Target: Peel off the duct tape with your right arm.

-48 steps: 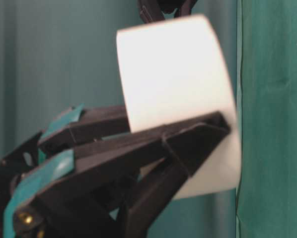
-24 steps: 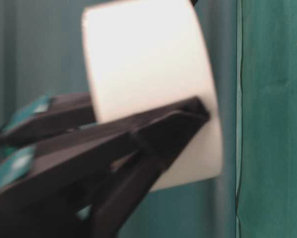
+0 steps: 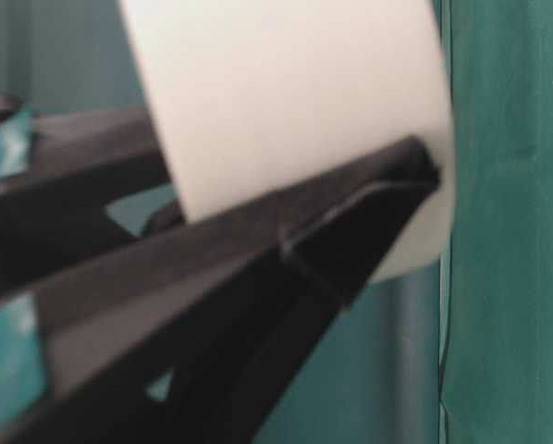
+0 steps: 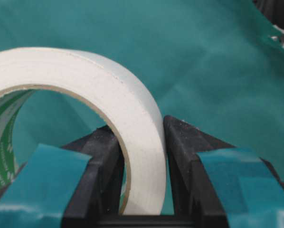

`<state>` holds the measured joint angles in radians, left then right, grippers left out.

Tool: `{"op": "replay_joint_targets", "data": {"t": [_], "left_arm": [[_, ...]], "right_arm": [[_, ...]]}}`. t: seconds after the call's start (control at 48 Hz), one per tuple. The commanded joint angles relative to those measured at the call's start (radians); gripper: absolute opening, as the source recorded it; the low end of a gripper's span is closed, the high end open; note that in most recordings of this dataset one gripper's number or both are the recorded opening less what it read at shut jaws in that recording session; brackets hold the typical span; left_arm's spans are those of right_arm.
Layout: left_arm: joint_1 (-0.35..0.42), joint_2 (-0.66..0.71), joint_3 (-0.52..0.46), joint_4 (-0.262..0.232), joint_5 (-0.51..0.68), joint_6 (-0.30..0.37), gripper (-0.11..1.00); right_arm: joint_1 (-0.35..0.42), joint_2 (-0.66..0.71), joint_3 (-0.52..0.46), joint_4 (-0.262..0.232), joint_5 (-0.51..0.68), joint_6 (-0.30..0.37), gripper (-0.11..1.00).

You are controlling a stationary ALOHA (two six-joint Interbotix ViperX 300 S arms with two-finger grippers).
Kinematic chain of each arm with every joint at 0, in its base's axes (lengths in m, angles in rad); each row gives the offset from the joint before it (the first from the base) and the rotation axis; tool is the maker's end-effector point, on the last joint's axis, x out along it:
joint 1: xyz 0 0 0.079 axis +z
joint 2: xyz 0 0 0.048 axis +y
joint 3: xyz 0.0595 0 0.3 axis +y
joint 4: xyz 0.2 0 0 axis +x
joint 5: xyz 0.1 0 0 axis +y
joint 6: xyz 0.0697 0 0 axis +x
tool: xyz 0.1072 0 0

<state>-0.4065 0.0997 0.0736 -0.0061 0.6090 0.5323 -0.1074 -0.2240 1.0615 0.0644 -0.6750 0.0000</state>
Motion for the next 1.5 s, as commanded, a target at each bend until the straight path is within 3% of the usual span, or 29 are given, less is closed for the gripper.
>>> {"op": "replay_joint_targets", "data": {"t": [0.0, 0.167, 0.313, 1.105, 1.48], "left_arm": [[-0.055, -0.023, -0.041, -0.008, -0.011, 0.054, 0.22], [-0.063, -0.02, -0.034, -0.009, -0.012, 0.146, 0.22], [-0.066, -0.02, -0.034, -0.008, -0.014, 0.17, 0.22], [-0.025, -0.038, 0.011, -0.008, -0.023, 0.156, 0.22], [0.064, -0.103, 0.08, -0.008, -0.081, 0.074, 0.22]], "right_arm": [[-0.031, -0.003, -0.005, 0.009, -0.002, 0.003, -0.09], [-0.031, 0.002, -0.006, 0.009, -0.002, 0.003, -0.09], [-0.031, 0.006, -0.005, 0.009, 0.0, 0.003, -0.09], [-0.031, 0.005, -0.005, 0.006, -0.002, 0.002, -0.09], [-0.031, -0.066, 0.021, 0.003, 0.0, 0.003, -0.09]]}}
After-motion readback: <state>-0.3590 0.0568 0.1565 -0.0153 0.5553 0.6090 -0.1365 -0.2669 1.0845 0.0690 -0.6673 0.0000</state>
